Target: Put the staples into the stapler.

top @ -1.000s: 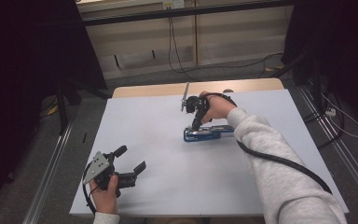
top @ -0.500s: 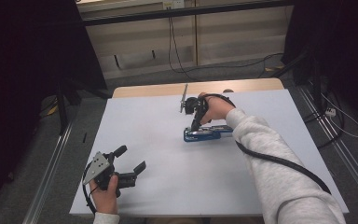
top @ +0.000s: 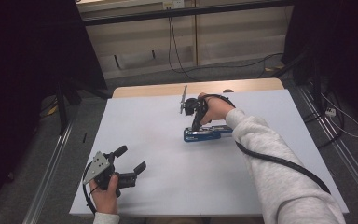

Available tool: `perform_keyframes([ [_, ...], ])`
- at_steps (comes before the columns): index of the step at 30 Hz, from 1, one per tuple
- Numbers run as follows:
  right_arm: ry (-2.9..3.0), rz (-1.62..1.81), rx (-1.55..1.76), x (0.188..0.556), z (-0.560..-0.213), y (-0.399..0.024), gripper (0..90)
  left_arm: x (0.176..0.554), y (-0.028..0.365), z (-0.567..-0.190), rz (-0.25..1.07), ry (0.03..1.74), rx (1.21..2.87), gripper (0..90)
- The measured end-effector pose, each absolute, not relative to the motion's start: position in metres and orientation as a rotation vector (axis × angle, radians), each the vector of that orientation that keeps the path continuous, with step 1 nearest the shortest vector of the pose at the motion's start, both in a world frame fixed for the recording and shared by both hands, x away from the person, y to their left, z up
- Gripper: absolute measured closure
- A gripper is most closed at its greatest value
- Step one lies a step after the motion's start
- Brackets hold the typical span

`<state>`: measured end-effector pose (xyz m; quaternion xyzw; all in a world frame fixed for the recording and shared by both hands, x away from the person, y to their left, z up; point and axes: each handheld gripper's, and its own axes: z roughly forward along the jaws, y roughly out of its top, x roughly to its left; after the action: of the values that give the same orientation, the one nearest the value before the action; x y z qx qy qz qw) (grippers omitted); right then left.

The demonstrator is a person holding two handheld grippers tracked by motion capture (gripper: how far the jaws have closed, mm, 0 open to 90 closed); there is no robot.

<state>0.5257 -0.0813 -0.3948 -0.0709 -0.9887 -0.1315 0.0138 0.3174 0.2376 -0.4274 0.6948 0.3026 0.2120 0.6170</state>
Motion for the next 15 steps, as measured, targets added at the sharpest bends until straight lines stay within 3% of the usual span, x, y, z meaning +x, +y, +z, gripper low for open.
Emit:
perform_keyframes([
  [15,-3.061,-0.393,-0.206,0.5254,-0.3961,-0.0774,78.6,0.3173,0.237,-0.4277,0.479,0.702,1.598,4.0],
])
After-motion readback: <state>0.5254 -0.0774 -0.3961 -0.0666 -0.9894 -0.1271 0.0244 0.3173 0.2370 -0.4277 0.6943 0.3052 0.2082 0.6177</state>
